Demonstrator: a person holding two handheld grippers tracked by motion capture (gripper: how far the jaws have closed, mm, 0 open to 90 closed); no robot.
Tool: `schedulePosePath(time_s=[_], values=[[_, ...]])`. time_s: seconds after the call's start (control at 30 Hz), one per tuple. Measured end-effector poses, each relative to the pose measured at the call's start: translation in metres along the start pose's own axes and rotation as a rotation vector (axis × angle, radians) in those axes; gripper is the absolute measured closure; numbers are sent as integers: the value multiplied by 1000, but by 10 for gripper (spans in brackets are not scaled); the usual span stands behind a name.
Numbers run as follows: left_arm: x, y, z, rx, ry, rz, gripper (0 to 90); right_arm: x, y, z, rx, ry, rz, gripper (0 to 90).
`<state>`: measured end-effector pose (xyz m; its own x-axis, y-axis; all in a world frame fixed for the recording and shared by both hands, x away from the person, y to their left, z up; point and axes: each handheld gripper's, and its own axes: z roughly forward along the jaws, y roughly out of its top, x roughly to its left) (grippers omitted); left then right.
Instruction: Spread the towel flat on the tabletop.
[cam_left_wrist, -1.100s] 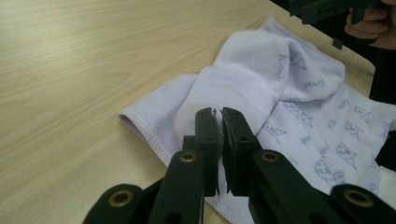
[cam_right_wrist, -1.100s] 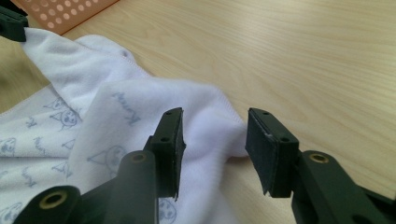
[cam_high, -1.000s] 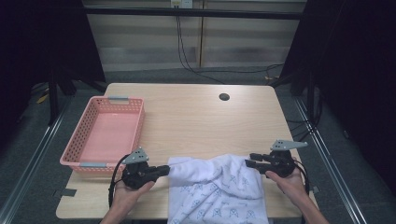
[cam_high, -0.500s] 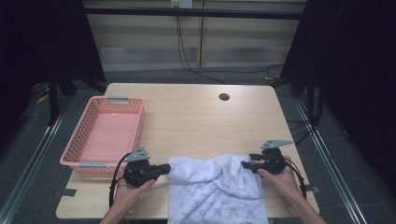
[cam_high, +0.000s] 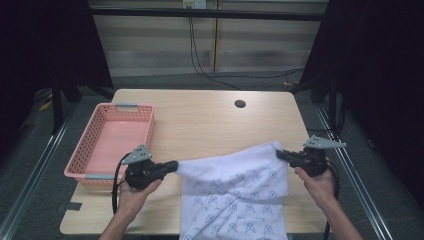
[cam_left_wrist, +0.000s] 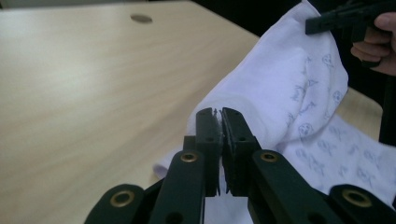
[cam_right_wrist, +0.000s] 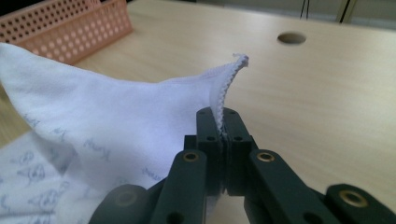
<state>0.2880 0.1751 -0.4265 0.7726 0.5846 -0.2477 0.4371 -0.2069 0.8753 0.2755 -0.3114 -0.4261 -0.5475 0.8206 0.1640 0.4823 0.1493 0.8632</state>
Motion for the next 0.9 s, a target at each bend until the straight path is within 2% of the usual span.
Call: schedulePosePath(time_s=[0.03, 0.2, 0.3, 0.4, 0.5, 0.6, 0.67, 0.83, 0.9], values=[[2, 7, 0, -16, 13, 15, 865, -2, 4, -2, -18, -2, -4, 887], [12, 40, 3, -59, 57, 38, 865, -14, 33, -9, -78, -14, 0, 886], [18, 57, 5, -92, 68, 38, 865, -18, 53, -9, -106, -21, -9, 887], [27, 73, 8, -118, 74, 16, 866, -26, 72, -5, -138, -22, -7, 887], [39, 86, 14, -103, 113, 19, 865, -32, 85, 3, -143, -25, -3, 887], [51, 98, 19, -97, 129, 17, 866, -39, 96, 12, -151, -32, -4, 887], [58, 106, 22, -88, 153, 31, 865, -44, 101, 19, -149, -47, -2, 887], [77, 123, 30, -84, 180, 20, 866, -60, 109, 34, -142, -75, 22, 887], [84, 128, 36, -84, 195, 17, 866, -63, 113, 41, -126, -86, 15, 887]])
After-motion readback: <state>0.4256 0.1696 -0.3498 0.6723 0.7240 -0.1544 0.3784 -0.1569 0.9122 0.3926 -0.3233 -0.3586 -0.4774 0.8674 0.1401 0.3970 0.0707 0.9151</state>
